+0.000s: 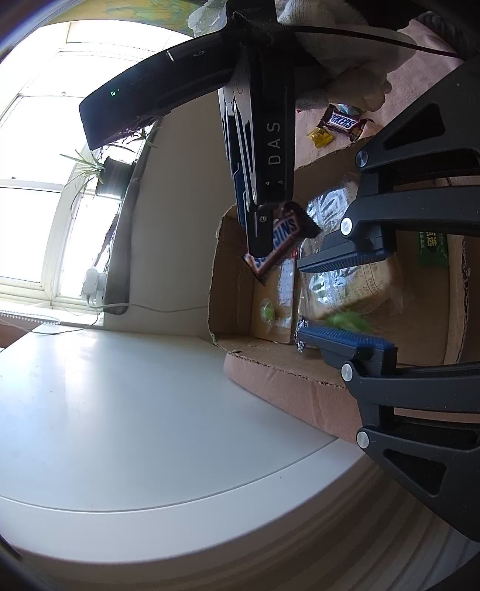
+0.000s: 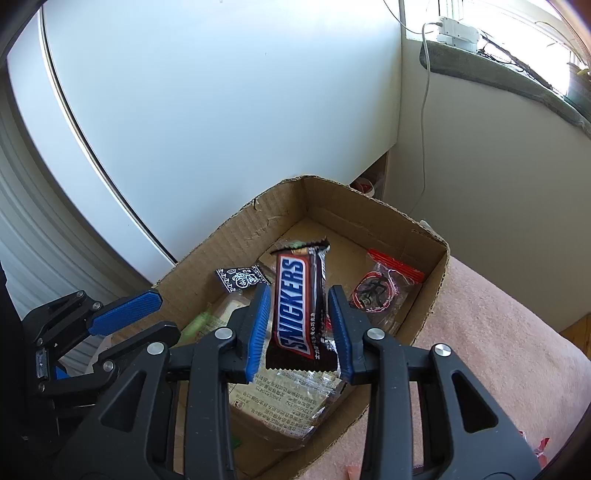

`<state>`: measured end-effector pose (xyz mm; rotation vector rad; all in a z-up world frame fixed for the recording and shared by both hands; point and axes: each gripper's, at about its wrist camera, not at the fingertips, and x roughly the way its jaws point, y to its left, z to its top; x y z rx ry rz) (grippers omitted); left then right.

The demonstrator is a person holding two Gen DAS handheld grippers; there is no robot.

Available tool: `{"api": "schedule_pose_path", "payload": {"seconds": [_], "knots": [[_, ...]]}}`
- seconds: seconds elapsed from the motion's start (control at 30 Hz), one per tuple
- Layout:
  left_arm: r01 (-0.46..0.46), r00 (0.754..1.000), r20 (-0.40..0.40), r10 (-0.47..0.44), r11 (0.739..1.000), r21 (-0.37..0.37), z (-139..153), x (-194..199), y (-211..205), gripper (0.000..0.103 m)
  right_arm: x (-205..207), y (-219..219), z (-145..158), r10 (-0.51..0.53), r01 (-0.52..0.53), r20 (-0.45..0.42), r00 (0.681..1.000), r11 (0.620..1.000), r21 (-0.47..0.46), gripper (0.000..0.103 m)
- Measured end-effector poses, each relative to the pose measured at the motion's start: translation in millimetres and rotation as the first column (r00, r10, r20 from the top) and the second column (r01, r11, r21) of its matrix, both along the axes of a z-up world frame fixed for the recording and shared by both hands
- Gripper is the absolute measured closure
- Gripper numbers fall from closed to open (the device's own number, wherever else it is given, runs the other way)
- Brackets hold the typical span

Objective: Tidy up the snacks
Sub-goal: 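Carry both held snacks into the box and open both grippers, then move both open grippers back over the snack pile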

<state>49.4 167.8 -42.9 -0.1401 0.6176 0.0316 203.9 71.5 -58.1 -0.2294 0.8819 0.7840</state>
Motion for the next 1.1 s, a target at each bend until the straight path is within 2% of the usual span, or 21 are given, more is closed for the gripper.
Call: {"api": "schedule_pose_path", "payload": {"seconds": [0.03,0.1,0.17,0.23,0.37,0.77,1.1], "knots": [[0.000,1.000,0.000,0.000,1.000,0.000,-0.1,-0.2,0.0,0.072,-0.9,-0.7,1.5,-0.001,0.001,0.005,1.000,1.000,0.003,0.050],[0.000,1.000,-0.001,0.000,1.000,0.002,-0.3,0.1,0.0,0.070,-2.5,-1.5,3.8,-0.006,0.006,0.020,1.000,1.000,0.005,0.045],[-0.002,1.000,0.000,0.002,1.000,0.007,0.0,0.2,-0.3,0.058,-3.6,-1.5,5.7,-0.006,0.006,0.025,1.000,1.000,0.006,0.039],[-0.002,1.000,0.004,0.002,1.000,0.006,0.8,-0.2,-0.2,0.058,-5.1,-1.3,7.2,-0.006,0.006,0.036,0.999,1.000,0.003,0.029],[-0.007,1.000,0.003,0.007,1.000,0.004,0.9,0.4,0.5,0.058,-5.6,-1.7,9.7,-0.013,0.013,0.050,0.999,1.000,0.001,0.021],[0.009,1.000,0.010,-0.009,1.000,0.016,4.2,3.4,-8.8,0.051,-8.6,-14.8,13.1,-0.045,0.046,0.068,0.997,0.999,-0.010,0.020],[0.042,0.999,0.019,-0.042,0.999,0.032,8.7,7.4,-27.7,0.051,-13.3,-44.8,22.0,-0.083,0.083,0.087,0.993,0.997,0.000,0.019]]}}
